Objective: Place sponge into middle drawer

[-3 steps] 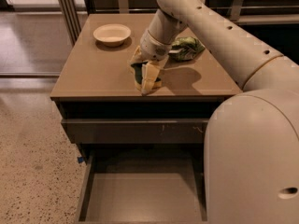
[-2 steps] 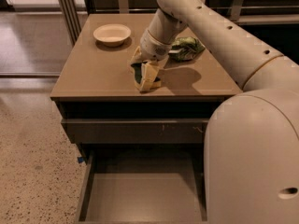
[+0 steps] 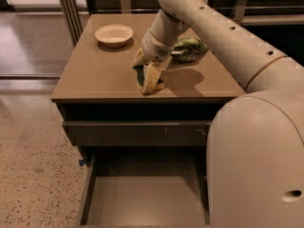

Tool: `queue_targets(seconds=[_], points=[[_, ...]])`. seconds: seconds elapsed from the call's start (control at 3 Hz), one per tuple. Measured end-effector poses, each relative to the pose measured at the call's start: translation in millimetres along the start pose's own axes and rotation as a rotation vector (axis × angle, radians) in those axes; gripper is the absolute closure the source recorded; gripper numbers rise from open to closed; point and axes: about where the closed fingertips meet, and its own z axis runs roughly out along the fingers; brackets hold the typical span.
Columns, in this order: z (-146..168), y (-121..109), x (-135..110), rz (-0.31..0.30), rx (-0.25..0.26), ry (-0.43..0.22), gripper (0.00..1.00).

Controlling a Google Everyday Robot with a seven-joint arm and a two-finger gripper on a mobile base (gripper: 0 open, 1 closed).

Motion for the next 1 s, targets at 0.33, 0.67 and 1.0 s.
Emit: queue_targets(seconds=[0.33, 0.67, 1.0], points=[[0.0, 0.0, 0.0, 0.000, 0.000, 0.000, 1.00], [-3.0, -0.5, -1.5, 0.000, 0.000, 0.000, 1.00], [-18.9, 20.7, -23.7, -0.047, 0.019, -0.022, 1.00]])
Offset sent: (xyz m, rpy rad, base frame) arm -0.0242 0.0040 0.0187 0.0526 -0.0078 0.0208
